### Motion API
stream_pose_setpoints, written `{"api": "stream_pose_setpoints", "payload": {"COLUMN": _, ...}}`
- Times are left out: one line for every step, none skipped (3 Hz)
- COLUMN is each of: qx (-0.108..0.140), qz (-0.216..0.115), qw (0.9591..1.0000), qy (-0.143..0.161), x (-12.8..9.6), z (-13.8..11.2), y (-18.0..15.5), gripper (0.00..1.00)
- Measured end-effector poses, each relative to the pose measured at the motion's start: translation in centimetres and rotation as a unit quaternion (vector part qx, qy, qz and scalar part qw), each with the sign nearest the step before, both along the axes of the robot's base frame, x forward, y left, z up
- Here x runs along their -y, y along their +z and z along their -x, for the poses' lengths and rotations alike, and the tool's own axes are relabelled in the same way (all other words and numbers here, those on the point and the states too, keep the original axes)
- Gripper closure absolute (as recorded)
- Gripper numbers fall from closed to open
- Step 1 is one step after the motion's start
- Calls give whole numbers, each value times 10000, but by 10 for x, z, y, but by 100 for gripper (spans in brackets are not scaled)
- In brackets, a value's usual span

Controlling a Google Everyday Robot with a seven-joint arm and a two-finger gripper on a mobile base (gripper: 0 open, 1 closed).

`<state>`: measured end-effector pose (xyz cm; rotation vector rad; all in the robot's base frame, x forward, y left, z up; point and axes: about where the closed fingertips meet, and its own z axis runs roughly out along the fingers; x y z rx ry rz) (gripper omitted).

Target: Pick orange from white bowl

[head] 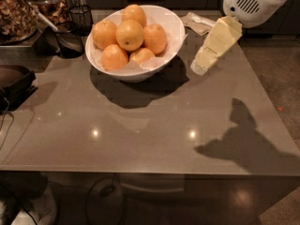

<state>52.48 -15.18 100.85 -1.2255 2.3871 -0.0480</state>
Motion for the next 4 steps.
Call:
{"api": "stream_pose_setpoints", "payload": {"qx": -108, "qz": -16, "qw": 9998, "qy": -187, "x": -60, "z": -37, "y": -1, "gripper": 0}}
{"api": "stream_pose_setpoints", "payload": {"qx": -95, "qz": -16, "qw": 9998, "qy": -160, "x": -64, "z": -38, "y": -1, "gripper": 0}}
{"api": "stream_pose_setpoints", "payload": {"qx": 53, "qz": -160, "qw": 9996, "qy": 223, "x": -80, "z": -39, "y": 4, "gripper": 0}}
{"api": "stream_pose_setpoints", "payload": {"qx": 55, "qz": -254, "qw": 9981, "qy": 565, "x": -132, "z": -77, "y": 17, "gripper": 0}}
